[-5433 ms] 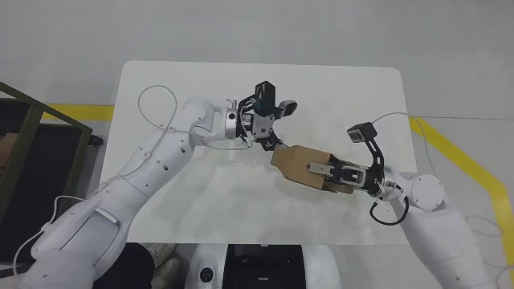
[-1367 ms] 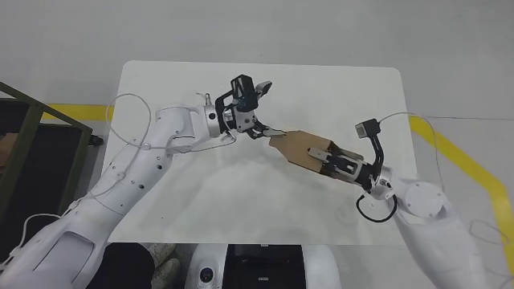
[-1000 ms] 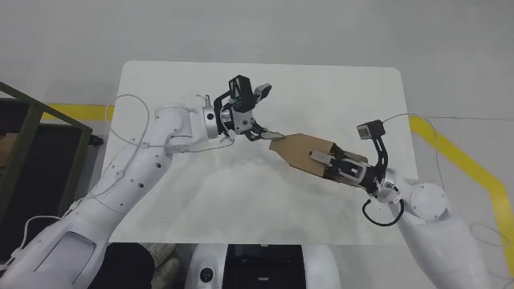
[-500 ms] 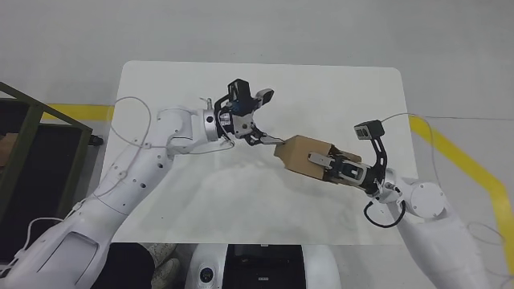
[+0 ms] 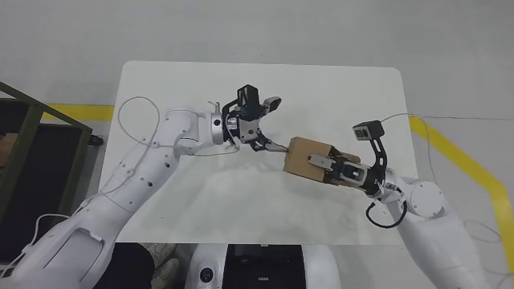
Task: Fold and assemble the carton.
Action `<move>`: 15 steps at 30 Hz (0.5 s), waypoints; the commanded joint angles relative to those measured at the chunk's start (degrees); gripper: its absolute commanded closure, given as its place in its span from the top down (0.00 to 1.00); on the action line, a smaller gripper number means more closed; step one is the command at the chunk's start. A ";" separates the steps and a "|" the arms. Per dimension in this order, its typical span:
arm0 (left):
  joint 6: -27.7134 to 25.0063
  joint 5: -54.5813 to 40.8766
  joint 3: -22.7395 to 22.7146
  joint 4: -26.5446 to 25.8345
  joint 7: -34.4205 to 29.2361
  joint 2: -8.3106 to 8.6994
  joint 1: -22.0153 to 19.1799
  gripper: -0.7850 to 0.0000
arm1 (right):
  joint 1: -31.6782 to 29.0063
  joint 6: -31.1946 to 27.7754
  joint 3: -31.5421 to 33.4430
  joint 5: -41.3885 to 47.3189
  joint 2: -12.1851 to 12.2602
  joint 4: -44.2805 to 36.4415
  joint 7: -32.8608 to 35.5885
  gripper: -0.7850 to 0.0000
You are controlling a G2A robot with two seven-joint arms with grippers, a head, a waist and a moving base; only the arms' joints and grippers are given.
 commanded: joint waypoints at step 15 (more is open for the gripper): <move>-1.19 1.39 1.47 0.30 -0.10 -1.43 -1.04 1.00 | 0.68 0.28 -0.62 0.38 -0.11 0.31 0.84 0.00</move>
